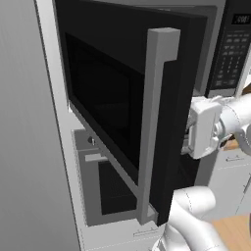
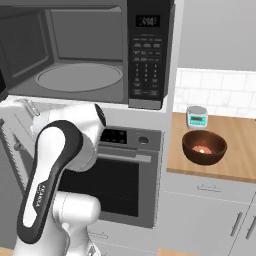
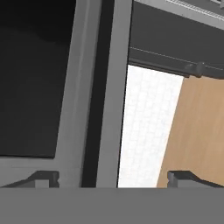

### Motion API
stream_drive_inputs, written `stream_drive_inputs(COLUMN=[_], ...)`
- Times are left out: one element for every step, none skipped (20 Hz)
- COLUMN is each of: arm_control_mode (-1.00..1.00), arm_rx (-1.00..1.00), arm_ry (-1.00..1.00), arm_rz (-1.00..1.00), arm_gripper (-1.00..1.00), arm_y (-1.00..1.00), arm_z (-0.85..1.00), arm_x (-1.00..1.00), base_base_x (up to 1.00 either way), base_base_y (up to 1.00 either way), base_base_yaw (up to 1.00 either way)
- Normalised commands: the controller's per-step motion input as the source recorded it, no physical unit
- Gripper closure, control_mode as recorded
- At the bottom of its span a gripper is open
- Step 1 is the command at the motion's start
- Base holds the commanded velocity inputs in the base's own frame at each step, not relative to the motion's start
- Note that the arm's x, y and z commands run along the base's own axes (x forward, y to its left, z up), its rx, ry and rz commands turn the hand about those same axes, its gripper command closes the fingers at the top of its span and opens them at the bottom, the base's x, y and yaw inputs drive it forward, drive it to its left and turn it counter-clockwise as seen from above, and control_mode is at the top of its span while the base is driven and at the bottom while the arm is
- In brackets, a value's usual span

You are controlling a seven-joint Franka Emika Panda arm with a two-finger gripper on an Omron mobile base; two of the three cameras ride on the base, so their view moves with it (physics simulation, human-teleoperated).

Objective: Open the microwave, place the bowl with waffle inside the microwave, then close the microwave door and turn it on.

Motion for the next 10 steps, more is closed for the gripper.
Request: stream_drive_inputs(arm_control_mode=[-1.00,-1.00,-1.00,-1.00,-1.00,-1.00,-1.00,-1.00,-1.00,-1.00], arm_rx=[-0.03,-0.03,-0.04,-0.05,-0.07,-0.09,-0.10,-0.11,-0.12,-0.12], arm_ry=[-0.15,-0.15,-0.16,-0.17,-0.19,-0.21,-0.22,-0.23,-0.24,-0.24], arm_rz=[-0.20,-0.21,-0.21,-0.21,-0.21,-0.23,-0.24,-0.25,-0.26,-0.26], arm_gripper=[-1.00,-1.00,-1.00,-1.00,-1.00,-1.00,-1.00,-1.00,-1.00,-1.00], arm_y=[-1.00,-1.00,-1.00,-1.00,-1.00,-1.00,-1.00,-1.00,-1.00,-1.00], arm_z=[-0.15,-0.15,-0.18,-0.20,-0.29,-0.33,-0.36,-0.38,-0.39,-0.39], arm_x=[-0.05,-0.05,-0.06,-0.06,-0.05,-0.04,-0.01,0.00,0.00,0.00], base_base_x=[0.00,0.00,0.00,0.00,0.00,0.00,0.00,0.00,0.00,0.00], base_base_y=[0.00,0.00,0.00,0.00,0.00,0.00,0.00,0.00,0.00,0.00], base_base_yaw=[0.00,0.00,0.00,0.00,0.00,0.00,0.00,0.00,0.00,0.00])
